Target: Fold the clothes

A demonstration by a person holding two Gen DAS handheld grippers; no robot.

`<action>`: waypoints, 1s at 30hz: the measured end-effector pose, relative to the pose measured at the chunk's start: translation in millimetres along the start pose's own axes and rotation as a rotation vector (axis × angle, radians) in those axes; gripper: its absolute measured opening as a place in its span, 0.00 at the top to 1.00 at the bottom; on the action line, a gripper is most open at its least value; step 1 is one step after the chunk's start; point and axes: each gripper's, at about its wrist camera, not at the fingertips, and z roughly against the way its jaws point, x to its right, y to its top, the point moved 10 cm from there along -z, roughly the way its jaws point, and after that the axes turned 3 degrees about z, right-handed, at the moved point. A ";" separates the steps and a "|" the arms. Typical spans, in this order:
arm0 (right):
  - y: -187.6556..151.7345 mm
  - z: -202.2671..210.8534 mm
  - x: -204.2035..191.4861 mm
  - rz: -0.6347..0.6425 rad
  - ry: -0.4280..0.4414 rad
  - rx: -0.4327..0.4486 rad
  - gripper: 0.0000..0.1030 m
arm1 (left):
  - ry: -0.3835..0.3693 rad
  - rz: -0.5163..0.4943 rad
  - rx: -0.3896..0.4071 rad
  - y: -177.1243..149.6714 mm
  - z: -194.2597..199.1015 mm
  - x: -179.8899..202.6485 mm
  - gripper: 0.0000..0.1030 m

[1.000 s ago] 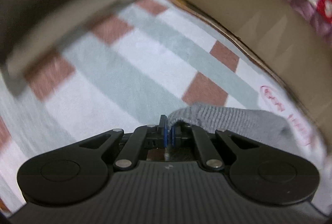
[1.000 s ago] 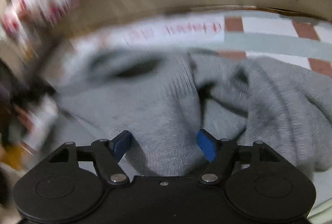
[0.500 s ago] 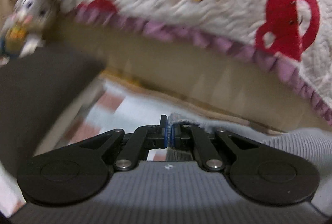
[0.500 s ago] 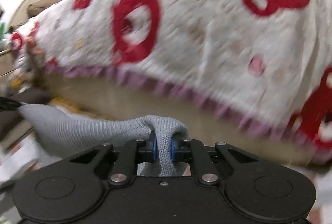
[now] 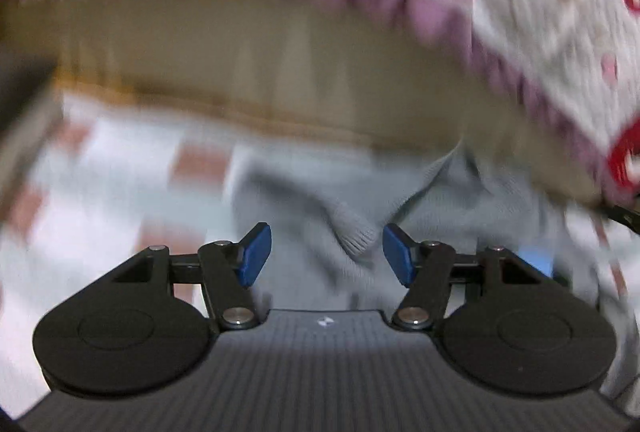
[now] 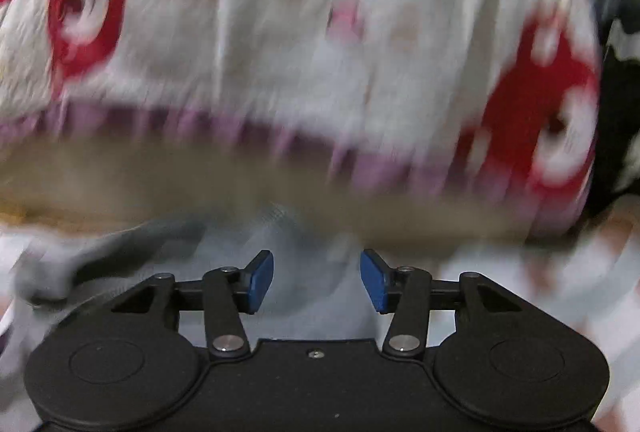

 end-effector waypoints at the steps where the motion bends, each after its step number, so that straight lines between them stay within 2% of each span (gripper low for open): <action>1: -4.2 -0.2 -2.6 -0.040 0.054 -0.027 0.48 | 0.019 0.011 -0.039 -23.2 2.6 -10.0 0.41; 2: -3.8 1.7 -4.7 -0.087 0.113 -0.033 0.48 | 0.056 0.011 -0.081 -41.7 5.4 -18.4 0.41; 4: -0.7 7.0 -7.5 -0.161 0.179 -0.037 0.48 | 0.100 -0.007 -0.092 -54.3 18.0 -19.8 0.41; 6: -2.8 13.9 -12.7 -0.184 0.183 -0.043 0.48 | 0.131 -0.027 -0.085 -62.4 32.3 -18.0 0.41; 10: -26.3 35.6 -21.4 -0.190 0.213 -0.079 0.47 | 0.095 0.018 -0.048 -73.5 55.6 -4.6 0.40; 14: -53.9 62.5 -9.5 -0.233 0.198 -0.109 0.47 | 0.146 -0.130 -0.076 -99.8 58.5 18.7 0.40; 17: -69.4 81.8 6.7 -0.274 0.173 -0.104 0.44 | 0.114 -0.154 -0.114 -116.0 59.5 37.6 0.40; 19: -73.1 88.3 18.1 -0.325 0.163 -0.102 0.44 | 0.053 -0.085 -0.154 -125.7 61.7 44.8 0.40; 21: -72.0 91.5 22.1 -0.368 0.197 -0.128 0.44 | -0.009 -0.019 -0.174 -134.0 64.7 51.0 0.40; 22: -71.6 93.3 20.9 -0.377 0.226 -0.148 0.44 | -0.014 -0.024 -0.171 -136.6 66.1 54.2 0.40; 25: -75.8 99.7 8.1 -0.295 0.325 -0.265 0.43 | 0.031 -0.099 -0.140 -137.7 69.7 59.3 0.40; 28: -88.0 100.3 -2.1 -0.048 0.302 -0.395 0.40 | 0.019 -0.100 -0.129 -134.5 67.2 61.1 0.40; 30: -97.6 96.0 -4.6 0.105 0.257 -0.418 0.40 | 0.007 -0.100 -0.124 -132.5 62.8 64.7 0.40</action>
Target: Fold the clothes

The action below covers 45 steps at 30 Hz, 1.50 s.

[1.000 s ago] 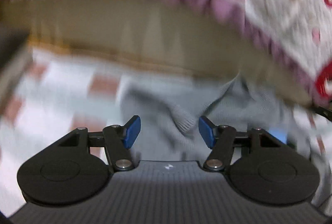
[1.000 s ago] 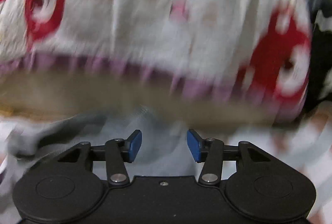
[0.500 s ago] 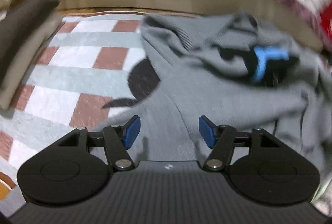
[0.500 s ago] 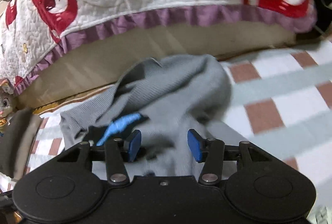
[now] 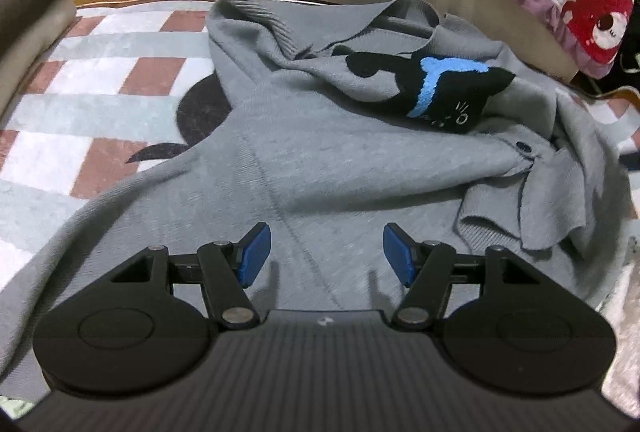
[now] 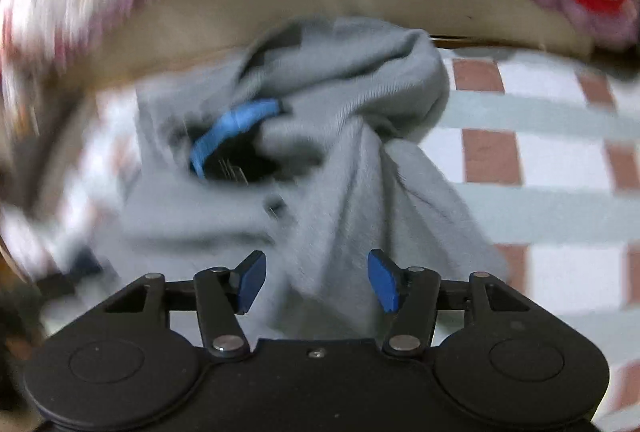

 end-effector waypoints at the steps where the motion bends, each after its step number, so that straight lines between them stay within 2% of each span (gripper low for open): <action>1: -4.2 -6.3 0.7 0.034 -0.018 -0.027 0.40 | -0.001 -0.008 0.004 1.1 -2.4 2.5 0.40; 3: -15.2 -22.4 3.2 0.009 0.020 -0.112 0.42 | -0.005 -0.031 0.008 2.3 -8.1 8.9 0.40; 4: -18.0 -29.2 3.2 -0.002 0.044 -0.143 0.49 | -0.015 -0.041 0.010 2.6 -9.8 12.1 0.40; 6: -19.0 -38.2 1.9 0.012 0.067 -0.182 0.81 | -0.048 -0.048 0.021 3.8 -9.3 17.9 0.40; 7: -18.1 -37.1 1.1 0.032 0.069 -0.184 0.87 | -0.055 -0.048 0.029 4.7 -7.9 18.8 0.40; 9: -11.9 -25.6 3.4 0.098 0.032 -0.150 0.89 | -0.052 -0.045 0.044 6.3 -3.9 16.7 0.40; 12: 13.0 12.7 31.8 0.191 -0.118 -0.026 0.91 | -0.046 -0.008 0.037 5.9 -0.9 7.8 0.40; 13: 22.5 25.9 47.8 0.211 -0.192 0.013 0.92 | -0.044 -0.002 0.035 6.4 -1.6 6.5 0.40; 16: 45.9 56.9 108.5 0.303 -0.511 0.103 0.93 | -0.039 -0.002 0.030 9.0 -7.1 7.6 0.40; 18: 53.4 67.3 147.0 0.301 -0.649 0.137 0.93 | -0.045 0.005 0.015 7.0 -12.7 9.4 0.40; 21: 52.7 64.6 195.9 0.239 -0.736 0.161 0.93 | -0.041 -0.026 -0.005 0.7 -19.0 14.1 0.40; 24: 46.2 42.6 233.7 0.153 -0.740 0.182 0.92 | -0.062 -0.070 -0.018 -5.3 -22.3 24.3 0.40; 27: 38.4 19.1 255.6 0.111 -0.750 0.215 0.91 | -0.074 -0.143 -0.019 -14.3 -23.9 35.0 0.39; 28: 37.3 13.0 261.3 0.097 -0.745 0.226 0.90 | -0.081 -0.167 -0.025 -17.3 -24.8 39.2 0.39; 30: 34.0 5.5 272.3 0.026 -0.712 0.225 0.77 | -0.095 -0.216 -0.036 -23.5 -26.5 47.7 0.39; 32: 25.3 7.1 281.7 -0.120 -0.629 0.238 0.57 | -0.110 -0.265 -0.047 -29.7 -28.2 56.1 0.38; 34: 7.9 14.1 282.0 -0.309 -0.449 0.272 0.55 | -0.116 -0.321 -0.066 -37.1 -29.4 65.1 0.32; 36: -12.4 18.4 270.4 -0.413 -0.224 0.277 0.53 | -0.077 -0.366 -0.102 -45.9 -36.2 68.3 0.31; 38: -35.4 19.0 247.4 -0.416 -0.094 0.251 0.43 | -0.046 -0.395 -0.133 -51.7 -44.9 68.3 0.31; 40: -59.3 19.1 224.7 -0.396 0.001 0.218 0.42 | -0.018 -0.411 -0.139 -52.3 -51.2 66.6 0.31; 42: -83.2 14.6 203.7 -0.366 0.058 0.172 0.41 | 0.015 -0.426 -0.125 -50.0 -54.8 65.5 0.31; 45: -100.5 4.5 179.2 -0.323 0.107 0.132 0.40 | 0.046 -0.441 -0.101 -45.5 -58.5 64.6 0.28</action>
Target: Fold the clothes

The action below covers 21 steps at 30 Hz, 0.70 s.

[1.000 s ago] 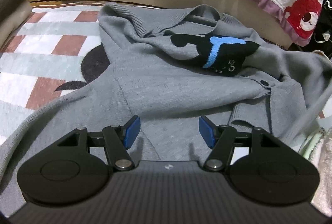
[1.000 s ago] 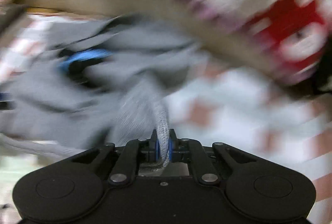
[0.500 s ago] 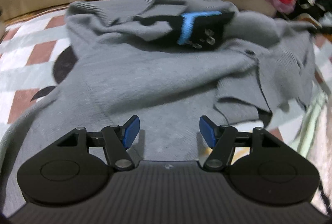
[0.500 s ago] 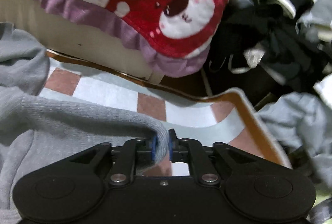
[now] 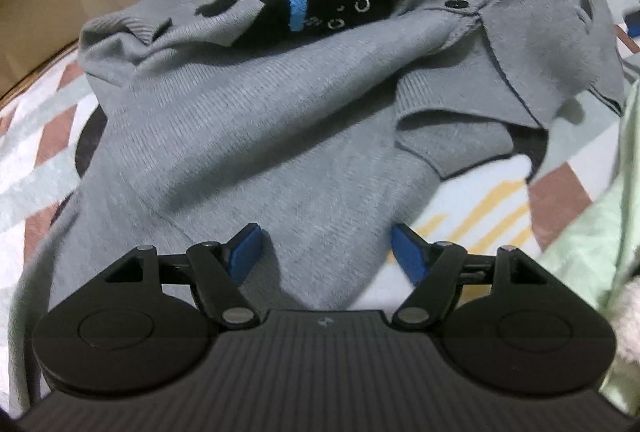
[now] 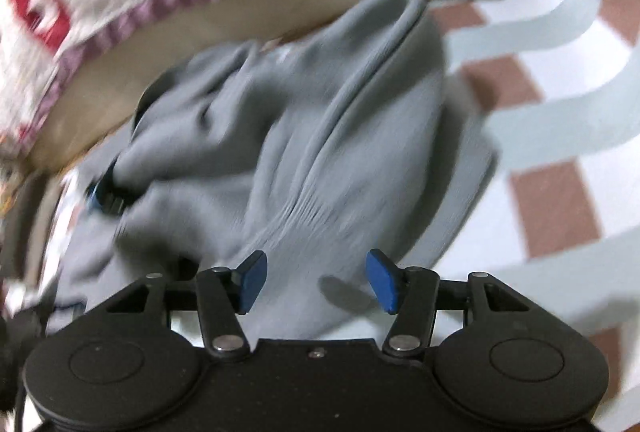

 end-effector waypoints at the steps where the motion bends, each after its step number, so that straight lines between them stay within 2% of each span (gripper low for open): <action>1: -2.5 -3.7 -1.9 0.002 0.002 -0.004 0.38 | 0.009 -0.010 0.006 1.0 -0.8 -0.2 0.24; 3: 1.9 -14.0 5.1 -0.016 -0.026 0.008 0.34 | 0.038 -0.046 0.024 1.9 -1.1 -0.3 0.20; 6: 10.3 -29.2 25.0 -0.104 -0.095 0.034 0.34 | 0.066 -0.079 0.047 4.1 -0.3 -0.9 0.19; 9: 9.6 -41.2 26.5 -0.145 -0.061 0.053 0.34 | 0.067 -0.105 0.082 3.4 0.6 2.0 0.24; 10: 10.1 -42.7 24.9 -0.112 -0.073 0.066 0.43 | 0.054 -0.107 0.087 3.5 1.2 3.6 0.29; 11: 10.8 -43.3 23.1 -0.067 -0.097 0.079 0.65 | 0.030 -0.103 0.086 4.1 1.9 5.3 0.36; 12: 11.7 -42.7 23.8 -0.048 -0.120 0.094 0.80 | 0.007 -0.098 0.085 4.7 2.6 7.0 0.58; 13: 13.3 -40.8 25.1 -0.053 -0.120 0.108 0.86 | 0.003 -0.101 0.086 5.9 2.8 7.8 0.81; 15: 20.3 -27.4 25.0 -0.052 -0.103 0.176 0.89 | 0.027 -0.126 0.097 9.1 3.5 8.1 0.87; 17: 31.8 -5.0 20.5 0.008 -0.124 0.270 0.91 | 0.062 -0.157 0.125 12.9 7.7 7.4 0.88; 19: 44.0 23.8 20.7 0.049 -0.202 0.330 0.91 | 0.084 -0.139 0.170 19.8 20.3 1.6 0.88; 21: 59.9 52.3 27.2 0.117 -0.322 0.381 0.91 | 0.112 -0.102 0.218 27.8 35.2 -7.7 0.88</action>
